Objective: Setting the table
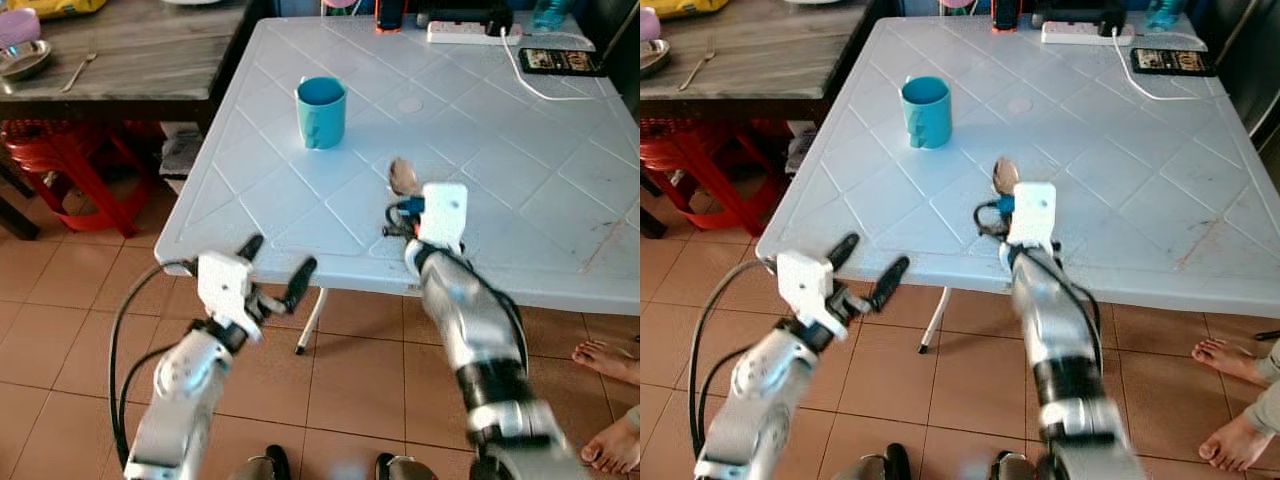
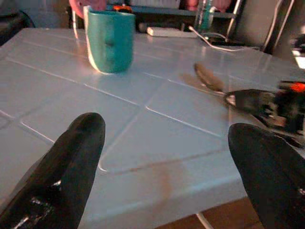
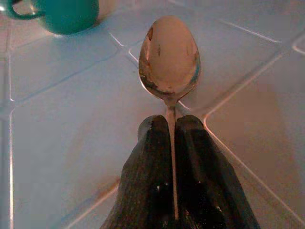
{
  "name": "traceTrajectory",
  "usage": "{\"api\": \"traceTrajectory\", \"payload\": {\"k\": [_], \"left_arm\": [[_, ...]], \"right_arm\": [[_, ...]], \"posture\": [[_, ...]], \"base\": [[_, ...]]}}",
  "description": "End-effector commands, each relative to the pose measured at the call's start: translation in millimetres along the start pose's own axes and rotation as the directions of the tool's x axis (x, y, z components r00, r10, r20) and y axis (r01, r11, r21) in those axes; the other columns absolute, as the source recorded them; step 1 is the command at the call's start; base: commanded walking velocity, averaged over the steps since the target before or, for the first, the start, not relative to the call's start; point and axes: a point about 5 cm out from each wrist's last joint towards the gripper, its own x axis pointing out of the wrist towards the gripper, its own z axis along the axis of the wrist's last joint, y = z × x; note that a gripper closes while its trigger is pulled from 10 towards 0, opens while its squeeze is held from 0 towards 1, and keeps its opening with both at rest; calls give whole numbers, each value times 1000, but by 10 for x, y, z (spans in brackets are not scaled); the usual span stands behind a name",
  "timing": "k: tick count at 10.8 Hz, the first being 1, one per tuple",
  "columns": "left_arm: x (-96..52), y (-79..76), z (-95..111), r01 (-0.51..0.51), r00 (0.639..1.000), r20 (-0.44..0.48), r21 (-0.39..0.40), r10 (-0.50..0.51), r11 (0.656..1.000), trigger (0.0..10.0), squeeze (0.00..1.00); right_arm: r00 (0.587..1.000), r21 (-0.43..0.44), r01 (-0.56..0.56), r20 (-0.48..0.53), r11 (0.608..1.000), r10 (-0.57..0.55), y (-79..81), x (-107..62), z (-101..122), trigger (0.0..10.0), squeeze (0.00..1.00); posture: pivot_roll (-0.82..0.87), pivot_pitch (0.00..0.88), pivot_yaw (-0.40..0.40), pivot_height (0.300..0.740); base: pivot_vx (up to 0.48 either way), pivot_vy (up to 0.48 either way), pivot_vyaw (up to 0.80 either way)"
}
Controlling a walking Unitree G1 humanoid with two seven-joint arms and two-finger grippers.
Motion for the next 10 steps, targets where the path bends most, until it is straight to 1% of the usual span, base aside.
{"api": "traceTrajectory", "payload": {"k": [1,2,4,5,6,8,10], "left_arm": [[-18,57,-29,-42,999,-14,-8,42,999,10000,0],[-1,69,-24,-51,999,-10,-6,51,999,10000,0],[45,76,-21,-61,998,-4,-11,61,998,10000,0],[70,72,-14,-60,998,1,-12,60,998,10000,0],[78,74,-12,-60,998,3,-12,60,998,10000,0],[85,81,-16,-66,998,2,-15,66,998,10000,0],[75,85,-20,-74,997,1,-15,74,997,10000,0]], "right_arm": [[1000,-29,-4,5,1000,4,17,-88,-77,10000,0],[998,-43,13,60,999,-11,-23,-150,-22,10000,0],[992,-54,62,117,997,-56,-138,-244,31,10000,0],[988,-61,84,133,995,-76,-179,-264,49,10000,0],[986,-72,91,146,993,-80,-187,-264,72,10000,0],[986,-65,91,145,994,-80,-176,-267,80,10000,0],[986,-73,85,148,994,-73,-143,-266,79,10000,0]], "posture": [[-39,197,92,740],[-45,195,93,740],[-58,189,96,740],[-61,187,98,740],[-62,186,100,740],[-62,186,100,740],[-55,187,95,740]], "base": [[0,0,0],[0,0,0],[0,369,0],[0,458,0],[0,461,0],[0,480,0],[0,480,0]]}}
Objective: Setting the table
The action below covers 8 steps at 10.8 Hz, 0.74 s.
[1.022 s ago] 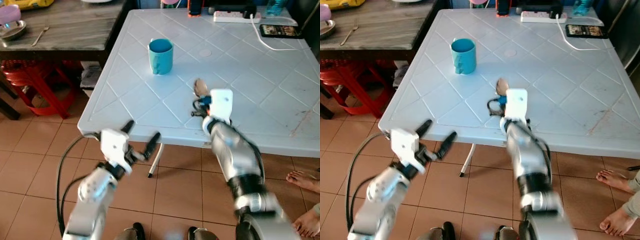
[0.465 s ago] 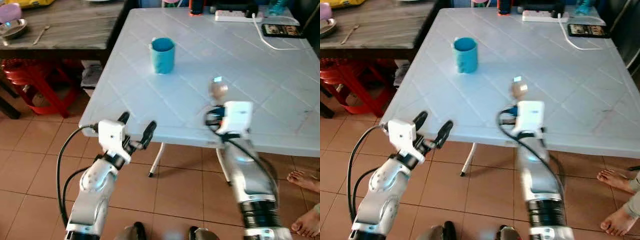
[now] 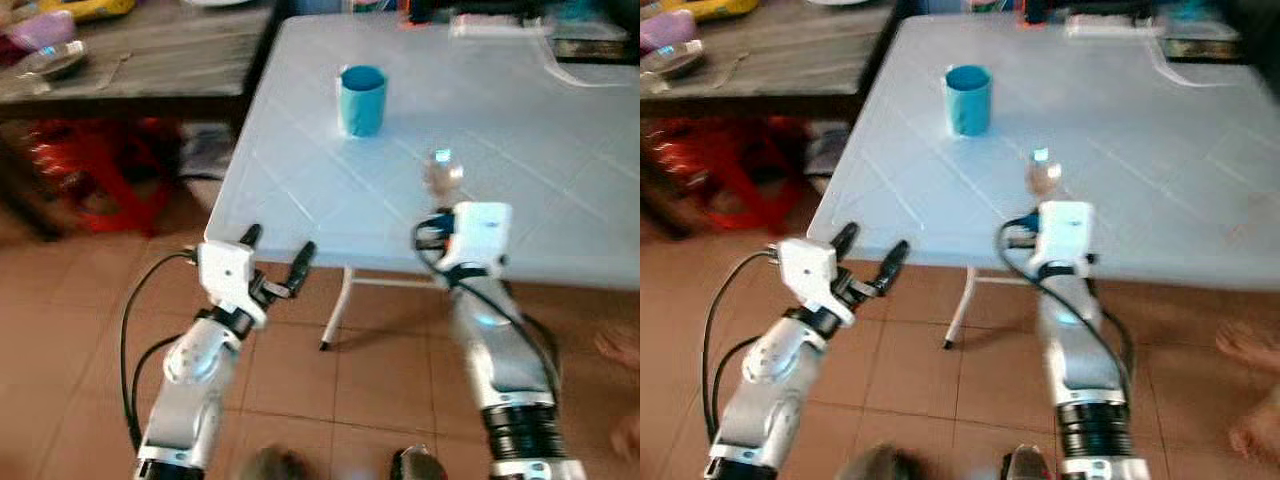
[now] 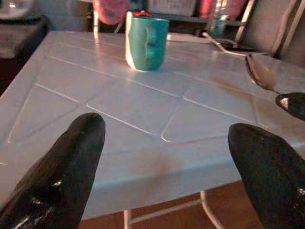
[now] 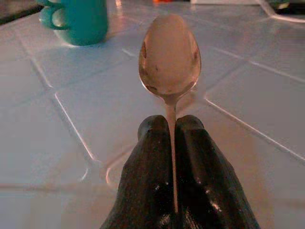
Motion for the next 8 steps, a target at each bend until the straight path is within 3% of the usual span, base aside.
{"api": "traceTrajectory", "payload": {"k": [1,8], "left_arm": [[-77,96,-20,-38,999,-18,21,39,999,10000,0],[-51,72,-34,-33,999,-20,25,33,999,10000,0]], "right_arm": [[999,13,-35,38,999,35,134,-13,73,10000,0],[997,6,-33,70,999,32,136,9,101,10000,0]], "posture": [[-50,187,91,740],[-41,162,101,740]], "base": [[0,480,0],[0,480,0]]}}
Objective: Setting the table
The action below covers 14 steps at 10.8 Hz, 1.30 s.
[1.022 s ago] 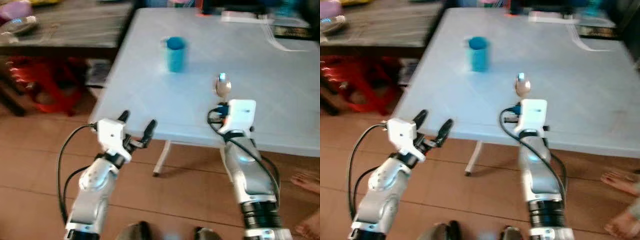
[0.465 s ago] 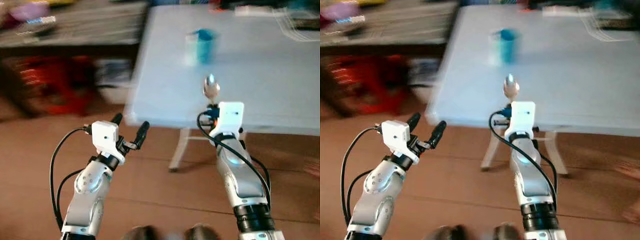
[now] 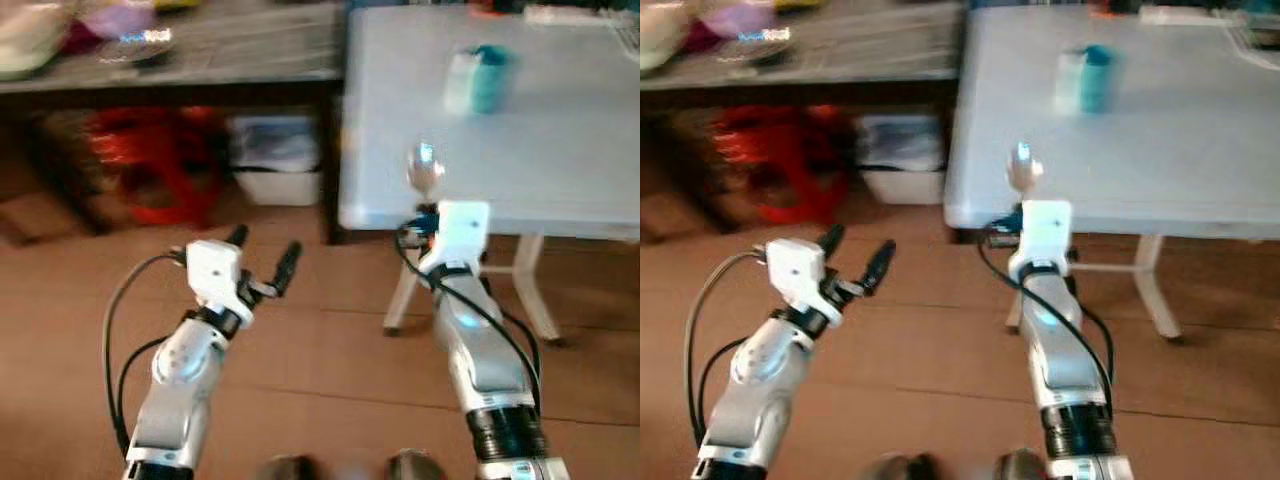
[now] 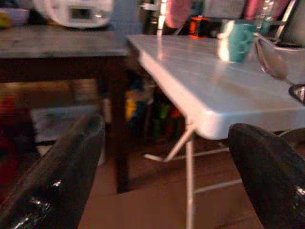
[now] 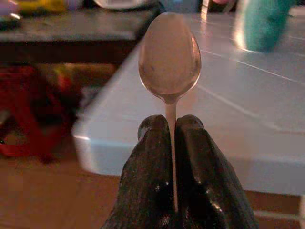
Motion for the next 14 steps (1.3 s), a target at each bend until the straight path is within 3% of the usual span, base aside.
{"api": "traceTrajectory", "payload": {"k": [1,6,10,14], "left_arm": [[-1,-43,-32,12,1000,-14,-1,-12,1000,10000,0],[7,-62,-60,-5,1000,-21,-4,5,1000,10000,0],[0,-33,-43,-44,999,-7,4,44,999,10000,0],[1,-60,-40,-27,1000,2,-1,27,1000,10000,0]], "right_arm": [[999,-3,32,2,999,-32,-94,-16,-11,10000,0],[999,-13,34,8,999,-34,-107,-10,-15,10000,0],[1000,-33,20,12,999,-20,-135,-18,-11,10000,0],[1000,-40,11,6,999,-11,-108,-61,-39,10000,0]], "posture": [[-41,162,100,740],[-44,158,91,740],[-50,163,86,740],[-58,166,89,740]], "base": [[0,480,0],[0,480,0],[0,0,0],[433,0,0]]}}
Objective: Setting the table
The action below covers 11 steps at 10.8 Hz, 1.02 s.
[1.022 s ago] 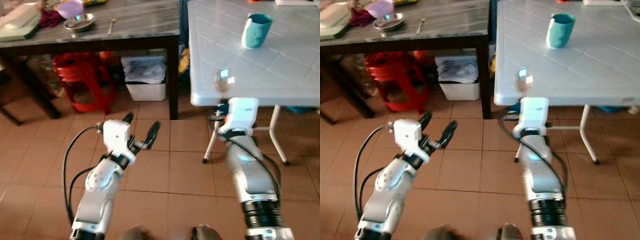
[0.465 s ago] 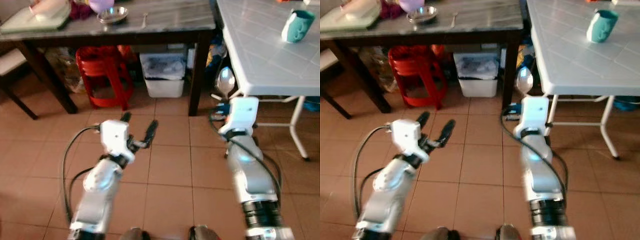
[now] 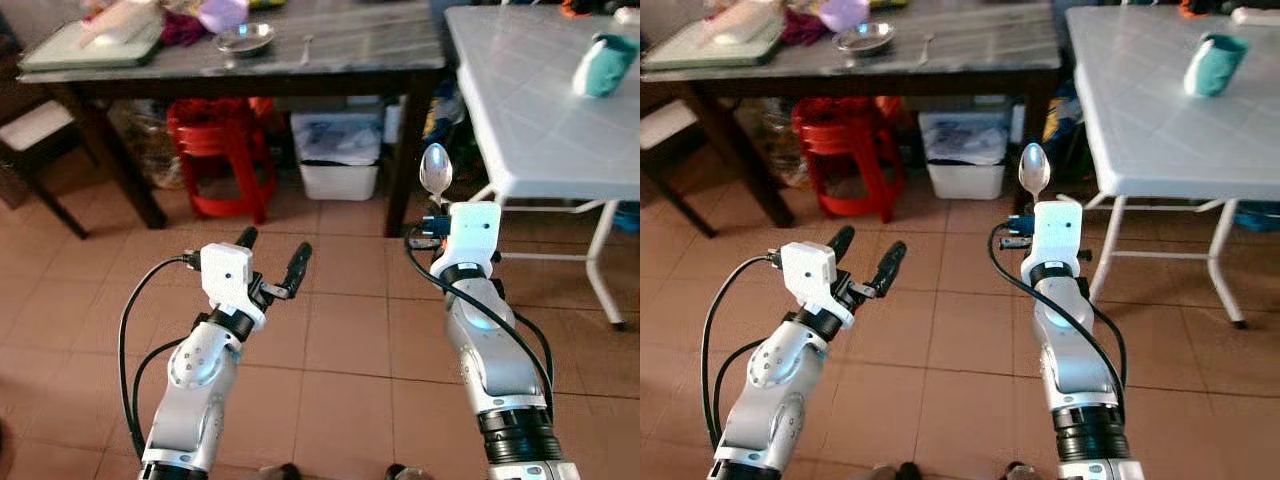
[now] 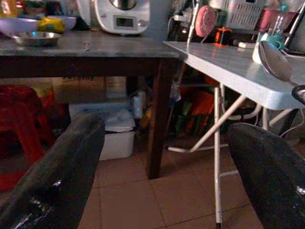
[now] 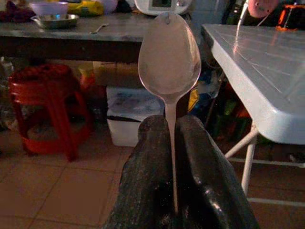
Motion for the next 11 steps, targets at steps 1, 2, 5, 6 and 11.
{"api": "traceTrajectory", "payload": {"k": [1,2,5,6,11], "left_arm": [[-12,21,9,-4,1000,1,9,4,1000,10000,0],[-13,18,7,-2,1000,0,9,2,1000,10000,0],[-9,10,6,1,1000,-2,9,0,1000,10000,0],[-8,2,0,2,1000,-3,7,-2,1000,10000,0],[15,0,-10,4,1000,-5,9,-4,1000,10000,0]], "right_arm": [[999,-5,-8,31,1000,8,14,-1,65,10000,0],[999,-2,-3,36,1000,3,9,-2,69,10000,0],[999,2,-9,40,1000,9,29,-1,76,10000,0],[999,4,-10,38,1000,10,26,-3,73,10000,0],[999,21,-12,44,1000,11,39,11,76,10000,0]], "posture": [[-60,166,92,740],[-60,166,92,740],[-59,169,94,740],[-60,168,93,740],[-58,154,95,740]], "base": [[480,0,0],[480,0,0],[398,0,483],[341,0,0],[435,0,0]]}}
